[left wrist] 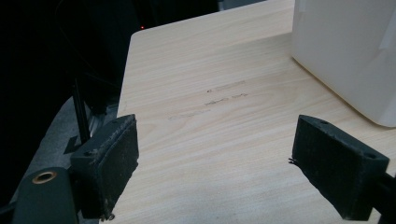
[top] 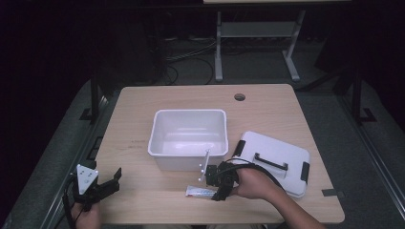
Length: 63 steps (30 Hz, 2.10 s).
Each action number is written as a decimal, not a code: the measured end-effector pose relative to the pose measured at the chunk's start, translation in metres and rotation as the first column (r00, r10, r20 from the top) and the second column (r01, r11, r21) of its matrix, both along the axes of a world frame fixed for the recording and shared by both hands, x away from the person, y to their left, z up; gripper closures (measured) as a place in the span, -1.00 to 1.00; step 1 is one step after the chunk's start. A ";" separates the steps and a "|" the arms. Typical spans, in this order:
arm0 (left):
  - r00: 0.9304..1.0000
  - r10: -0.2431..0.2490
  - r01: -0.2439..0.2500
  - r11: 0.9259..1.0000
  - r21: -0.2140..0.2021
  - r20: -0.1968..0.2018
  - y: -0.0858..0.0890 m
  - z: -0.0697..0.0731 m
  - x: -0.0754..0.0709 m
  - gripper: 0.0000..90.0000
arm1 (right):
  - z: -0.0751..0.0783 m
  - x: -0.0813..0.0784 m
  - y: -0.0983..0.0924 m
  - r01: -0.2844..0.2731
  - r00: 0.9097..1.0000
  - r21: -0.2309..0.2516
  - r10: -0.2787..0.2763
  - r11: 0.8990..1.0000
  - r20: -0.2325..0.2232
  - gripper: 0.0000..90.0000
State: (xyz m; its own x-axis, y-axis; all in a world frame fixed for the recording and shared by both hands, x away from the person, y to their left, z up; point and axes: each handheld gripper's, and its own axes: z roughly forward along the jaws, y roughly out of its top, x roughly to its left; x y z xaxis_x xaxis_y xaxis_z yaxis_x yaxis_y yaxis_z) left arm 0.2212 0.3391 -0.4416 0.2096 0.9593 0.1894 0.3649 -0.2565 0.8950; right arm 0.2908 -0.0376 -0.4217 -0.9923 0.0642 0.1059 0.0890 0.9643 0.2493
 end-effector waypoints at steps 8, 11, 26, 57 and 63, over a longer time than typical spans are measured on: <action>1.000 -0.001 0.001 1.000 0.001 0.000 0.000 0.000 0.000 -0.69 | -0.006 0.001 0.006 -0.018 1.000 -0.007 0.018 1.000 0.002 0.24; 1.000 -0.002 0.002 1.000 0.001 0.000 0.000 0.000 0.000 -0.69 | -0.007 0.002 0.007 -0.020 1.000 -0.007 0.020 1.000 0.001 0.29; 1.000 0.000 0.000 1.000 0.000 0.000 0.000 0.000 0.000 -0.69 | -0.010 0.004 0.010 -0.030 1.000 -0.028 0.030 0.999 -0.006 0.46; 1.000 0.005 -0.005 1.000 -0.004 0.002 0.003 0.000 0.000 -0.69 | -0.012 -0.001 0.014 -0.067 0.998 -0.055 0.068 0.996 0.011 0.54; 1.000 0.005 -0.005 1.000 -0.006 0.003 0.002 0.000 0.000 -0.69 | -0.008 -0.001 0.014 -0.075 0.997 -0.049 0.075 0.996 0.011 0.54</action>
State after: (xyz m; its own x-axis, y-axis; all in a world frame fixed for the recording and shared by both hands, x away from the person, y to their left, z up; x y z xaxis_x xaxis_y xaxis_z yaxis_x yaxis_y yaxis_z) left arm 0.2210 0.3416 -0.4412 0.2043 0.9614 0.1843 0.3635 -0.2493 0.8976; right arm 0.2901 -0.0239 -0.4293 -0.9958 -0.0057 0.0915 0.0130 0.9791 0.2029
